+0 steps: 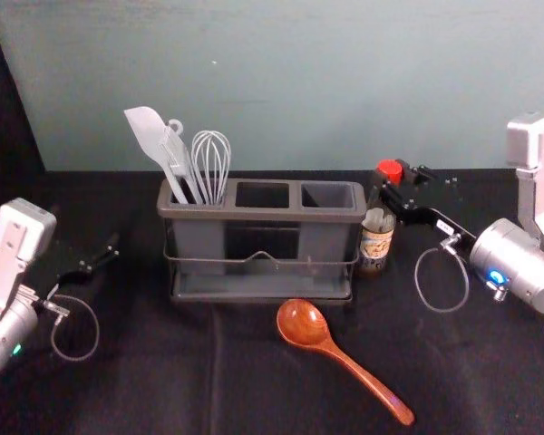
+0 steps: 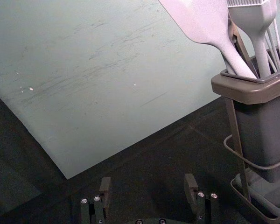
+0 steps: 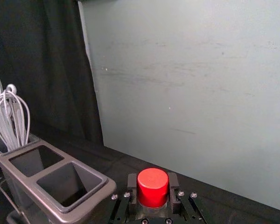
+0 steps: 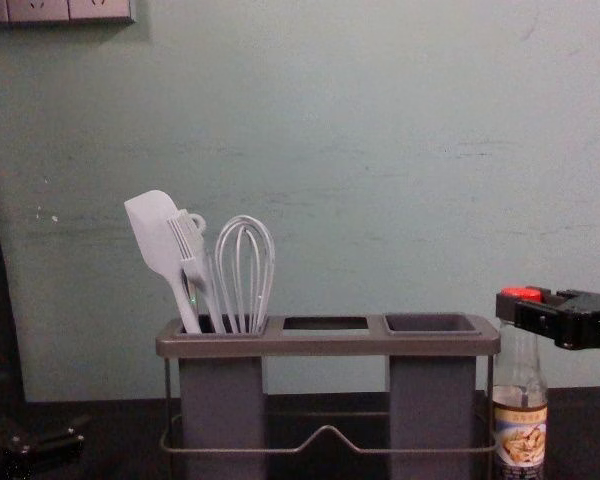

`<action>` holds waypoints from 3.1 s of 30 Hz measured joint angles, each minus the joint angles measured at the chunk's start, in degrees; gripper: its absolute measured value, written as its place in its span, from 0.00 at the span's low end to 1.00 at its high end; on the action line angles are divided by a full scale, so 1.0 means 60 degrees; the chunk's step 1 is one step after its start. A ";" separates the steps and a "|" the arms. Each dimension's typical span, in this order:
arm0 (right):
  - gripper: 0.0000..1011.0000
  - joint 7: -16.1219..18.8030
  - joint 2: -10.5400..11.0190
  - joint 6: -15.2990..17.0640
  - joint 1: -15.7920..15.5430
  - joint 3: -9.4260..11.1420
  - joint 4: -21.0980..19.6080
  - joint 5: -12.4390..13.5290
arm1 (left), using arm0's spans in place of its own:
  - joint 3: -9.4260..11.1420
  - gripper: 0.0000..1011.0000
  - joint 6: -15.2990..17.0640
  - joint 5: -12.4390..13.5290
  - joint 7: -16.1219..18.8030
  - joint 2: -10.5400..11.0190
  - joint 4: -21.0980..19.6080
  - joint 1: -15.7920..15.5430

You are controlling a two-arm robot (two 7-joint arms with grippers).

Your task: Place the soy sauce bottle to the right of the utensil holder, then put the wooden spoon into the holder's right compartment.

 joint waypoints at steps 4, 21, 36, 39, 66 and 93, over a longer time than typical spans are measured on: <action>0.39 0.0029 -0.0012 -0.0019 0.0024 -0.0021 0.0088 -0.0133 | 0.0000 1.00 0.0000 0.0000 0.0000 0.0000 0.0000 0.0000; 0.39 0.0066 -0.0042 -0.0100 -0.0017 0.0033 0.0092 -0.0583 | -0.0001 1.00 0.0000 0.0000 0.0000 0.0000 0.0000 0.0000; 0.39 0.0082 -0.0068 -0.0386 -0.0173 0.0214 -0.0039 -0.0764 | 0.0000 1.00 0.0000 0.0000 0.0000 0.0000 0.0000 0.0000; 0.39 0.0104 -0.0095 -0.0498 -0.0205 0.0267 -0.0082 -0.0764 | 0.0000 1.00 0.0000 0.0000 0.0000 0.0000 0.0000 -0.0001; 0.39 0.0011 0.0011 -0.0207 -0.0759 0.0514 -0.0613 -0.0573 | -0.0001 1.00 0.0000 0.0001 0.0000 0.0000 0.0000 0.0000; 0.39 0.0057 0.0026 -0.0119 -0.0763 0.0473 -0.0580 -0.0555 | 0.0000 1.00 0.0000 0.0000 0.0000 0.0000 0.0000 0.0000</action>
